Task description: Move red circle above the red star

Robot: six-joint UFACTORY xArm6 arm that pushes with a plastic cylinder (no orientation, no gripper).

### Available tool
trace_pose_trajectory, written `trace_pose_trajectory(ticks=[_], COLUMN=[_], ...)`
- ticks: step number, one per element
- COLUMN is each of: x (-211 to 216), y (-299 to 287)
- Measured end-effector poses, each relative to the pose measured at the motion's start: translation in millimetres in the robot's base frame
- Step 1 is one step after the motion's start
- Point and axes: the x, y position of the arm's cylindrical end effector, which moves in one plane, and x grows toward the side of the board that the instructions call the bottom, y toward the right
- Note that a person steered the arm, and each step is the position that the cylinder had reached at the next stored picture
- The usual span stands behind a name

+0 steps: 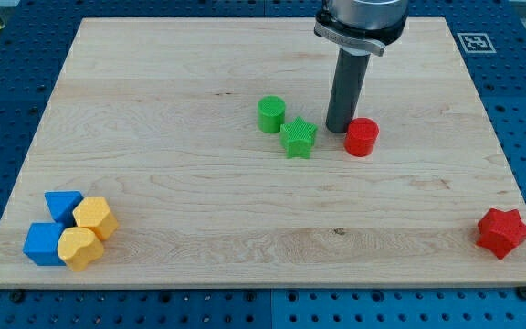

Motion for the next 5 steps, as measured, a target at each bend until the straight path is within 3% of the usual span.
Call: trace_pose_trajectory(ticks=[1,3,5], x=[6.5,39.4,7.4], y=[-13.2,15.3,20.1])
